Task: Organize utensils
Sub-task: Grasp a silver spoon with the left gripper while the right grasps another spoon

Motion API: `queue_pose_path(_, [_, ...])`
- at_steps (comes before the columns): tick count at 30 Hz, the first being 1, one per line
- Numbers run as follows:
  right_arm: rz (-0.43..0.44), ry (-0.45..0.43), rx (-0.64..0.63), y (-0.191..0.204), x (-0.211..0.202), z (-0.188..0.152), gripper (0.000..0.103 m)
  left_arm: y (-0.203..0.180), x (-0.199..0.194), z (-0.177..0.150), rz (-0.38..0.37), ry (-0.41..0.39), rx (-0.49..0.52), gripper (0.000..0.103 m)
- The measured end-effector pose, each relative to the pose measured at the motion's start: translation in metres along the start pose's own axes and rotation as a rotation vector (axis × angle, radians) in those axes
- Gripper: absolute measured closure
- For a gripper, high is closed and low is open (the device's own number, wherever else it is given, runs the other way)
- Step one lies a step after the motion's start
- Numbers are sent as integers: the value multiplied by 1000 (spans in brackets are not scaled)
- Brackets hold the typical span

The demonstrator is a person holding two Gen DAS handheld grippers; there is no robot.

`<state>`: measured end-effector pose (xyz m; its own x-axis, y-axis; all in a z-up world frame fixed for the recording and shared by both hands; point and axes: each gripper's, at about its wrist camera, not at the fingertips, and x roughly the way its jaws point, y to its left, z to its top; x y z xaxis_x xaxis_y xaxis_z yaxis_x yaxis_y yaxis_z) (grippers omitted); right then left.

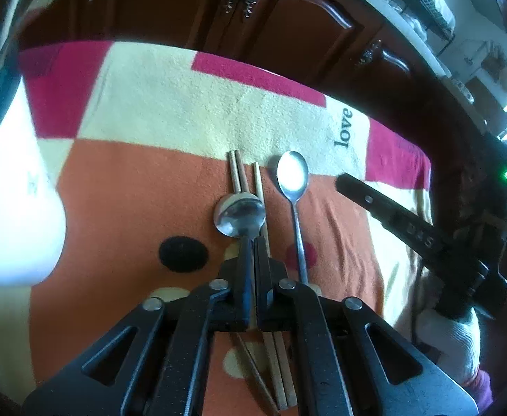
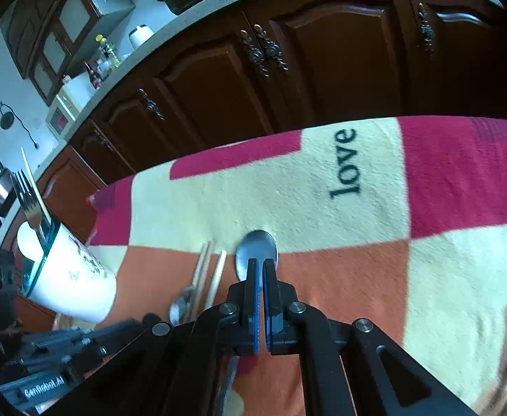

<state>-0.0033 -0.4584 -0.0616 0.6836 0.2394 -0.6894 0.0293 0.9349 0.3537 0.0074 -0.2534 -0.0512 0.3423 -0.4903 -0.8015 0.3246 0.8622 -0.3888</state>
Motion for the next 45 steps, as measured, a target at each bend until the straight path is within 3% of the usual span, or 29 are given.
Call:
queue_pose_path(1, [-1,-1,6,-1,-2,0,102,2,1,1,-6,7,-16,102])
queue_pose_path(3, [14,3,37,-6,-4,0,99,4,4,2,-18,21,-43,83])
queue_pose_path(5, [13,19,53,-10,-3,-2,88,3,5,4,-6,14,-52,66])
queue_pose_path(8, [9,16,33,-8,0,-2,68,-1,11,6,24,10,-45,60])
queue_pose_path(19, [50,80,7,-16,50,15,68,-20,49,22,154,41,24,60])
queue_pose_path(22, [78,77,-18,-13,57,20,68,-16,53,21,143,49,28,62])
queue_pose_path(24, [95,76,-23,-12,59,20,78,-11,50,21,119,38,32,67])
queue_pose_path(25, [100,84,-25,-11,60,19,92,-9,48,21,103,33,30,70])
queue_pose_path(31, [86,57,-51,-4,43,10,101,2,28,20,49,-11,21,89])
queue_pose_path(35, [89,27,-49,-1,24,3,102,13,19,16,27,-4,-16,97])
queue_pose_path(43, [64,62,-16,-8,18,-3,102,17,17,5,29,14,-41,99])
queue_pose_path(45, [105,59,32,-17,23,0,90,17,17,5,29,14,-42,99])
